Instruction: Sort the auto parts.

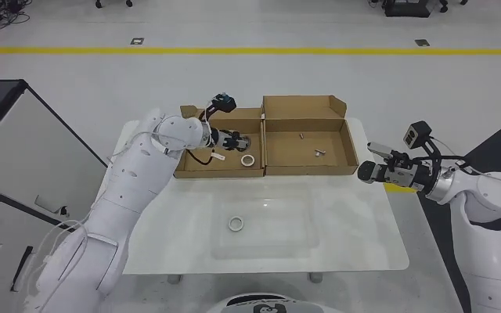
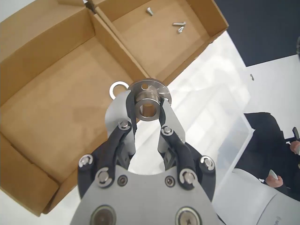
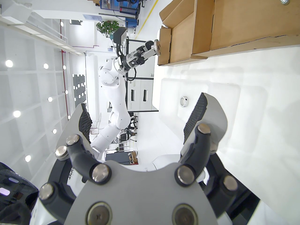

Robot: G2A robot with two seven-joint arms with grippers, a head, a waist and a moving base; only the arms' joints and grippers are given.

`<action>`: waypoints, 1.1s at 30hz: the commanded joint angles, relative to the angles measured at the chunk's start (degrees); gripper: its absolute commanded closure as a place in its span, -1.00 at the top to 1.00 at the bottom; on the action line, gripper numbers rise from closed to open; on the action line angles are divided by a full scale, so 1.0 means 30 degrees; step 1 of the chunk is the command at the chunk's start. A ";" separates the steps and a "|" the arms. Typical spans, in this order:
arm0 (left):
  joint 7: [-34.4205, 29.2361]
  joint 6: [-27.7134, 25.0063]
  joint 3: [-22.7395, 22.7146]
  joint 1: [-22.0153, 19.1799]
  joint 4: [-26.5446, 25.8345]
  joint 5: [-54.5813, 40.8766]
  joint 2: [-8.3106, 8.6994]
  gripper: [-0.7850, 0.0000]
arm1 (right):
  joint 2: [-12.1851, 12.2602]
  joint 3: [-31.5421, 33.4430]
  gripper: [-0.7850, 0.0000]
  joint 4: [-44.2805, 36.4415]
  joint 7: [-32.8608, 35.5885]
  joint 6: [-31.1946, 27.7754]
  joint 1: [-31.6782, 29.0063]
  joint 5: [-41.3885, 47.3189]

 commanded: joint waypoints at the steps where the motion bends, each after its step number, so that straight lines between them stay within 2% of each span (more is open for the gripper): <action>1: 0.0099 0.0014 0.0359 -0.0373 0.1021 0.0415 -0.0091 -1.00 | 0.0000 0.0000 1.00 0.0000 0.0000 0.0001 0.0000 0.0000; 15: 0.0755 -0.0229 0.2524 -0.2037 0.5620 0.1765 -0.0871 -1.00 | 0.0000 0.0000 1.00 0.0000 0.0000 0.0001 0.0000 0.0000; 33: 0.1697 -0.0325 0.5104 -0.3467 0.9506 0.3623 -0.2263 -1.00 | 0.0000 0.0000 1.00 0.0000 0.0000 0.0001 0.0000 0.0000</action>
